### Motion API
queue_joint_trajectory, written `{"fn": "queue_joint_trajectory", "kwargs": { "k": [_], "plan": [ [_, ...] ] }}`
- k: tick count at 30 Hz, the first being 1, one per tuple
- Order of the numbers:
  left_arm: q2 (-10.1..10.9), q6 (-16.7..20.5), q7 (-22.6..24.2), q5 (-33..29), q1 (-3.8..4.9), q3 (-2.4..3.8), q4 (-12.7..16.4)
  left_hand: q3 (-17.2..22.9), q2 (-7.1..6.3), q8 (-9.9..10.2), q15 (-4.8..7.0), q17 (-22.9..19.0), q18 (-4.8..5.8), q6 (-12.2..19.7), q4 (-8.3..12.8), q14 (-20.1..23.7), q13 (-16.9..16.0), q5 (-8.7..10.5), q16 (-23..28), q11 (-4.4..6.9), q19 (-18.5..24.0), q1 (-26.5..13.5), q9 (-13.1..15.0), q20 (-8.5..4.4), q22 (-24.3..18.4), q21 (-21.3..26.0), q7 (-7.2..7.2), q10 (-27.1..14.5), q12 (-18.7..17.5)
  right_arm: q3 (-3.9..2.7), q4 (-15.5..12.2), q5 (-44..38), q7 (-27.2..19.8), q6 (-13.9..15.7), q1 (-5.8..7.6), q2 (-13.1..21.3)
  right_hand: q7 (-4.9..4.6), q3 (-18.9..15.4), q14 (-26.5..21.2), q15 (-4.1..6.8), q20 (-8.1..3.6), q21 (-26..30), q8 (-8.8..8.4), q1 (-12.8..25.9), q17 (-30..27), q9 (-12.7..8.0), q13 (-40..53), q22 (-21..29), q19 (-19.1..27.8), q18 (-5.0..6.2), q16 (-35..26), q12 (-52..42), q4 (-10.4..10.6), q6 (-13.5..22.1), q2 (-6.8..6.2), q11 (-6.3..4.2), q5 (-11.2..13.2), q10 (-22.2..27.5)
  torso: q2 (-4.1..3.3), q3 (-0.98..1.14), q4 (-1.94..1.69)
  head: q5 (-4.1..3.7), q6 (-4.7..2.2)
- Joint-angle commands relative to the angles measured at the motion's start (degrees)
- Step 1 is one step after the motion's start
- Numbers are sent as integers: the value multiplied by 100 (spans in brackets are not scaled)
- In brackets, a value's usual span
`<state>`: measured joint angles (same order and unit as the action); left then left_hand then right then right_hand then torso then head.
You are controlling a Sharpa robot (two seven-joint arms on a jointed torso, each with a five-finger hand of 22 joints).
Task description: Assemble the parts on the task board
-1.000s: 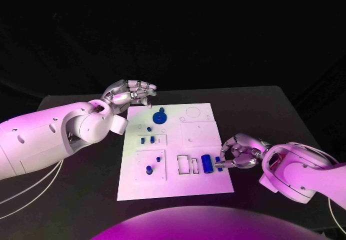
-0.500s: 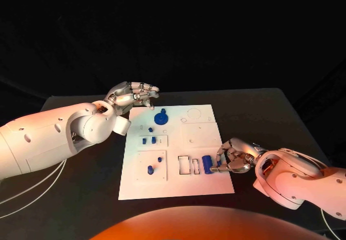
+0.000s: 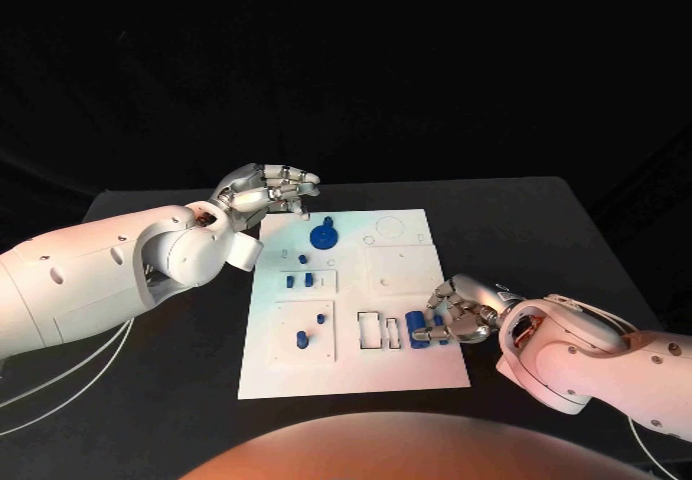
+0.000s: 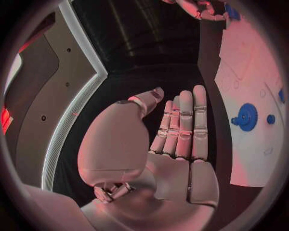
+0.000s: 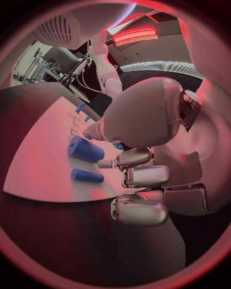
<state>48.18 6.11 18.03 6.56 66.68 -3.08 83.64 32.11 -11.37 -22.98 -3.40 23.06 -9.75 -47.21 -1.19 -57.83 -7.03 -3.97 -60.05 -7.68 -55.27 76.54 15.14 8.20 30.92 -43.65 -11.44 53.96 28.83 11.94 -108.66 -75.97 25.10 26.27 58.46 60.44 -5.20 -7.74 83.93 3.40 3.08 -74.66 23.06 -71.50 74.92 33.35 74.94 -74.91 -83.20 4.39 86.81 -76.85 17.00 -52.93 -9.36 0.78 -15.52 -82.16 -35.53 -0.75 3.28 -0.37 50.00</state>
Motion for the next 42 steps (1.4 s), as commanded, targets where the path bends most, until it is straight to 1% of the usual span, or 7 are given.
{"fn": "queue_joint_trajectory", "kwargs": {
  "k": [1,6,14,22,24,34,42],
  "plan": [
    [-9,-94,36,-10,0,4,16,-47,14,-23,4,-3,-70,38,-1,24,6,16,13,13,7,-11,7,45,-5,34,-2,-45,21,2,38,-100,124,-109,-13,-58,-6,-47,434,-35,3,-19,33,31,614,8,89,-469,-23,-71,31,-16,-3,26,35,0,-20,-19,-5,-8,8,16,0],
    [-11,-95,39,-10,0,4,17,-47,14,-23,4,-3,-70,38,-1,24,6,16,13,13,7,-11,7,45,-5,34,-2,-45,21,2,74,-99,169,-225,-24,-135,-4,-60,435,-35,3,-21,37,56,619,11,90,-472,-24,-71,33,-15,-2,20,47,-2,-21,-18,1,-6,5,23,0],
    [-2,-95,43,-10,-1,4,26,-47,14,-23,4,-3,-70,38,-1,24,6,16,13,13,7,-11,7,45,-5,34,-2,-45,21,2,131,-151,338,-649,-42,-232,20,-69,444,-25,-1,-36,85,52,671,33,101,-488,-28,-74,49,-15,-9,-60,95,-18,-26,-20,6,-6,8,35,0],
    [7,-100,45,-9,-1,4,41,-53,23,-44,-1,-1,-70,52,-9,37,3,15,10,10,15,-12,11,49,-12,47,-4,-61,37,2,192,-251,466,-794,-106,-301,57,-48,449,2,-21,-61,141,-63,704,67,117,-515,-39,-80,59,-15,-19,-153,154,-51,-27,-25,10,-4,9,58,0],
    [13,-100,45,-9,-1,4,46,-53,23,-44,-1,-1,-70,52,-9,37,3,15,10,10,15,-12,11,49,-12,47,-4,-61,37,2,204,-257,478,-758,-127,-314,78,27,454,20,-38,-80,157,-231,730,81,137,-535,-47,-84,67,-21,-26,-193,274,-71,-24,-36,8,-2,9,61,0],
    [26,-99,47,-9,-1,4,50,-55,30,-50,-3,0,-71,57,-17,39,2,14,7,8,15,-19,12,51,-14,50,-5,-65,42,1,167,93,223,-215,-164,-310,163,273,487,82,-93,-247,149,-728,898,89,311,-668,-126,-124,122,-153,-37,-383,597,-147,-26,-150,5,-5,17,68,0],
    [30,-98,46,-9,-1,4,42,-55,30,-50,-3,0,-71,57,-17,39,2,14,7,8,15,-19,12,51,-14,50,-5,-65,42,-8,-7,497,-93,287,-146,-194,216,383,497,121,-128,-308,140,-785,948,98,358,-716,-155,-138,139,-184,-26,-507,700,-194,-26,-189,13,-1,17,74,0]
  ]
}}
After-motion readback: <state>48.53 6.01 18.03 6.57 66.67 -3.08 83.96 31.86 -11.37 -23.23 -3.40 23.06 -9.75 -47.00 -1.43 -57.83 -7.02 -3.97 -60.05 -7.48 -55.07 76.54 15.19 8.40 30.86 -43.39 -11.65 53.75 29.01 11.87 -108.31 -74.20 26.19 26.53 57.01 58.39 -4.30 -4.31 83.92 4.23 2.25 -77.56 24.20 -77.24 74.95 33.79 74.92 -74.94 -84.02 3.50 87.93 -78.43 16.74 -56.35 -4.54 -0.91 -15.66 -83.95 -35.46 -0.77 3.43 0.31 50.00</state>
